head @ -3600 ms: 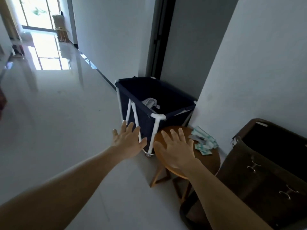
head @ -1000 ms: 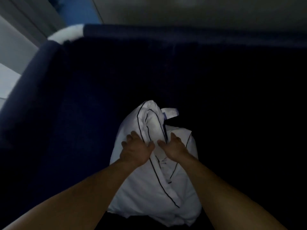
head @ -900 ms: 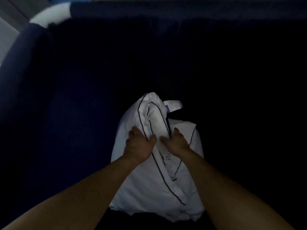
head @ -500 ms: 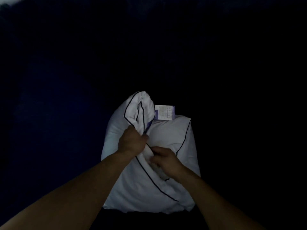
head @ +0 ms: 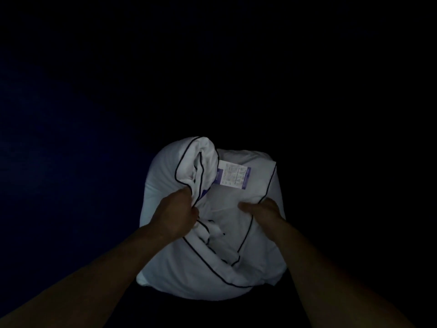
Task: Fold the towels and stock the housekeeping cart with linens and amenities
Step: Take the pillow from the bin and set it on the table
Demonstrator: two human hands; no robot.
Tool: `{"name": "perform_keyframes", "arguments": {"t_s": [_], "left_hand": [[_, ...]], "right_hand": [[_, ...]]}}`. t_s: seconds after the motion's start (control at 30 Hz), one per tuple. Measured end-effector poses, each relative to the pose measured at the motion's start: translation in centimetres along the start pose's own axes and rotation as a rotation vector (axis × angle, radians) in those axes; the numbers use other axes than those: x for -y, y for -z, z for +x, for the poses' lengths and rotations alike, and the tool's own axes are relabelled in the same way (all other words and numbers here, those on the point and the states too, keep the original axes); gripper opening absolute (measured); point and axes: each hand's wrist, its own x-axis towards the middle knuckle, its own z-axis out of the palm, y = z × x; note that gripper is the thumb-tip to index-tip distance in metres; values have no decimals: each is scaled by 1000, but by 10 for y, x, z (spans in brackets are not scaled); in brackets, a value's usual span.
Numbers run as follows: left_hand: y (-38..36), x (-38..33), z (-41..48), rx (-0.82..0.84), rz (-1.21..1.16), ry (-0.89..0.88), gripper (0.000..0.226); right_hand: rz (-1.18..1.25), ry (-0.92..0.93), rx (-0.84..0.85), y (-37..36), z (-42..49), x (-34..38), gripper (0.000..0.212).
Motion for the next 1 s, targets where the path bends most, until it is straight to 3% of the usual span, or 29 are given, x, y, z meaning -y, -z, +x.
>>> {"name": "perform_keyframes", "arguments": {"t_s": [0.07,0.13,0.23,0.3,0.37,0.43,0.53,0.63,0.77,0.83,0.93,1.0], "left_hand": [[-4,-4,-2,-1,-23,9,23],[-3,-11,0,3,-198,90,25],[4,-22,3,183,-698,307,30],[7,-24,5,292,-880,364,67],[4,-28,6,326,-827,336,105],[-5,-35,10,257,-672,335,125],[-22,-38,20,66,-493,318,111],[-35,-32,34,-3,-366,294,69],[-49,-18,49,-96,-245,265,36],[-59,-11,51,-130,-263,238,32],[-73,-6,54,-177,-298,224,33],[-81,-6,56,-200,-331,228,36]], "right_hand": [[21,179,41,-3,-18,6,44],[4,322,179,-11,-39,11,56],[28,313,368,-10,-57,12,72],[162,251,449,1,-59,13,72],[305,167,505,5,-61,14,68],[418,82,545,6,-59,11,64],[553,4,569,10,-53,5,53],[523,-60,508,20,-39,-4,40],[-90,46,-85,47,23,-29,22],[-309,26,-172,58,54,-47,61],[-47,-93,-4,60,81,-78,111],[28,-143,18,52,90,-90,121]]}}
